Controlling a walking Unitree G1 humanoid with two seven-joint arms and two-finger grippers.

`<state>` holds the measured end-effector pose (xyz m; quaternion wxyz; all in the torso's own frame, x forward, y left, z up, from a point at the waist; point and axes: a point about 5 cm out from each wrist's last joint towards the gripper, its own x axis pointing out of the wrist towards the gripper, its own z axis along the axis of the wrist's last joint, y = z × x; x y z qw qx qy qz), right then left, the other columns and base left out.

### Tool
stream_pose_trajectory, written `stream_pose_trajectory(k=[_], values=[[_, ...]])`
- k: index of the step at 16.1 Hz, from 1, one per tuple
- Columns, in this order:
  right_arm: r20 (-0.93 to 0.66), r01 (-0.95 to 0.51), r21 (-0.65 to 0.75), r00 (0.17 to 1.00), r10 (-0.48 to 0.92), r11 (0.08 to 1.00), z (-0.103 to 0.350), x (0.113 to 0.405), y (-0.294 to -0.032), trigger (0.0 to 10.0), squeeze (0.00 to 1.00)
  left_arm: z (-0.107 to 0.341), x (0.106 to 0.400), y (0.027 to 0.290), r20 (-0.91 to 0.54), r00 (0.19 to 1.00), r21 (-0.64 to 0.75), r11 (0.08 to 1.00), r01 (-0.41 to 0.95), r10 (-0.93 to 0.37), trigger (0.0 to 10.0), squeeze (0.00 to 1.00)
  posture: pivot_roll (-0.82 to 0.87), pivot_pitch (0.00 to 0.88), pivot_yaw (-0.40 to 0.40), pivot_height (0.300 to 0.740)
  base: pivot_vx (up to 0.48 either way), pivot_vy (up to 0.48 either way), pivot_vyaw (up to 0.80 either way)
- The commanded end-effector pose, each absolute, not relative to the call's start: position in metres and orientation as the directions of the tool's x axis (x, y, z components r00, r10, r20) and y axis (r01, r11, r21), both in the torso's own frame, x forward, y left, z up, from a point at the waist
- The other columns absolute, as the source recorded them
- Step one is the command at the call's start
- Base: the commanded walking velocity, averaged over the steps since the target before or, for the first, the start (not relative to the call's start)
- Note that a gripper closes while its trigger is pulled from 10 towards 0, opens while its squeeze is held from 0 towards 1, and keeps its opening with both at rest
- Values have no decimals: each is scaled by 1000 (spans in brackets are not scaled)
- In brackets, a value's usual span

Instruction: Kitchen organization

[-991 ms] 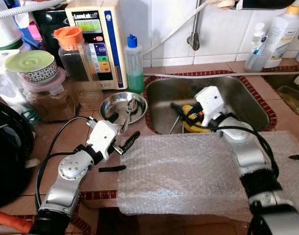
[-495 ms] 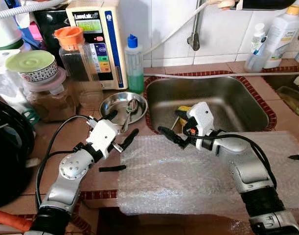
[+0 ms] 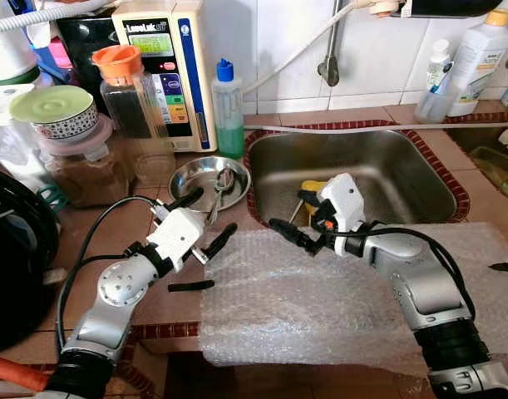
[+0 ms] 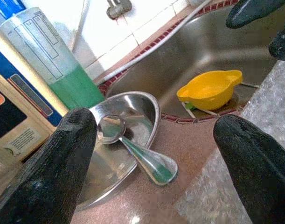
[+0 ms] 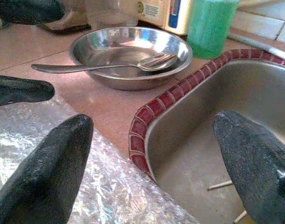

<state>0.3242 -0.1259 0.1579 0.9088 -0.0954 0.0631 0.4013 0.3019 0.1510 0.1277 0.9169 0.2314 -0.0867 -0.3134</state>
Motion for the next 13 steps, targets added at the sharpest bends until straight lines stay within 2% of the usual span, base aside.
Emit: stream_pose_trajectory(k=[1, 6, 7, 8, 9, 10, 11, 13], values=[[-186, -746, -142, 666, 723, 651, 163, 323, -124, 10000, 0, 131, 299, 149, 11, 766, 514, 661, 547, -643, 10000, 0, -230, 38, 62, 740, 0, 0, 0], [-194, -768, -124, 640, 743, 629, 163, 320, -120, 10000, 0, 122, 295, 151, -32, 755, 544, 623, 563, -655, 9961, 0, -226, 38, 59, 740, 0, 0, 0], [-200, -780, -115, 625, 755, 615, 162, 317, -118, 10000, 0, 121, 295, 150, -35, 754, 542, 622, 565, -656, 9333, 0, -228, 37, 60, 740, 0, 0, 0], [-206, -782, -119, 622, 756, 612, 160, 315, -117, 10000, 0, 120, 295, 149, -37, 754, 541, 621, 567, -656, 6863, 0, -228, 37, 60, 740, 0, 0, 0], [-211, -786, -98, 616, 759, 610, 158, 314, -116, 10000, 0, 118, 296, 148, -41, 753, 535, 622, 572, -657, 3765, 0, -231, 39, 63, 740, 0, 0, 0], [-215, -795, -82, 603, 769, 601, 157, 312, -115, 10000, 0, 117, 297, 146, -44, 752, 531, 621, 576, -658, 1529, 0, -231, 39, 63, 740, 0, 0, 0], [-221, -804, -81, 590, 776, 588, 156, 310, -114, 10000, 0, 117, 298, 145, -43, 752, 531, 623, 575, -657, 235, 0, -233, 39, 64, 740, 0, 0, 0], [-225, -810, -81, 583, 781, 581, 155, 308, -113, 10000, 0, 117, 299, 142, -39, 753, 530, 625, 573, -657, 0, 0, -236, 40, 65, 740, 0, 0, 0]])
